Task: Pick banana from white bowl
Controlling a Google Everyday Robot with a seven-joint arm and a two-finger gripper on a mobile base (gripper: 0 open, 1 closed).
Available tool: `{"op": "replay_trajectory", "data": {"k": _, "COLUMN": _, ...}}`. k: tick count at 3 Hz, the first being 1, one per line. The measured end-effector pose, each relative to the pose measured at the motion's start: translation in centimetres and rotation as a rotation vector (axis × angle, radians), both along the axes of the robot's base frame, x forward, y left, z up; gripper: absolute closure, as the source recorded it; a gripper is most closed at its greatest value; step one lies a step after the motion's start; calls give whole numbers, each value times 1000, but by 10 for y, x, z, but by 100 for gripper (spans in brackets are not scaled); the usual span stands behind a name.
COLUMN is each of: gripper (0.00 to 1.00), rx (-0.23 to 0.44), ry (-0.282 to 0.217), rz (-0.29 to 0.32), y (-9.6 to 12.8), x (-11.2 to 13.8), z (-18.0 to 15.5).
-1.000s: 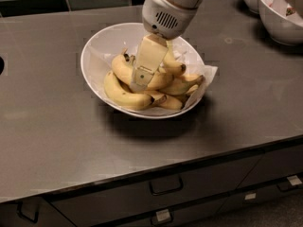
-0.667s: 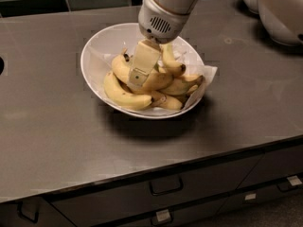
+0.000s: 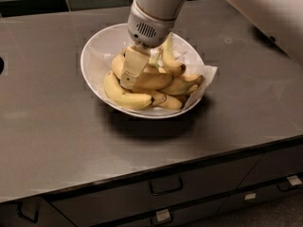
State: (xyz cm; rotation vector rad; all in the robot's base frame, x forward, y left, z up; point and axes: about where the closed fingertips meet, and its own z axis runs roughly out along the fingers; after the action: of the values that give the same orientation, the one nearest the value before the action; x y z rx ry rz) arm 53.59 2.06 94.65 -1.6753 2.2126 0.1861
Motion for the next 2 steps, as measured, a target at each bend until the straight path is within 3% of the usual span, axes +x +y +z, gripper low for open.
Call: {"op": "replay_trajectory", "data": {"k": 2, "gripper": 50, "rx": -93, "ry": -32, "rz": -41, "y": 21, "x": -13, "z": 7}}
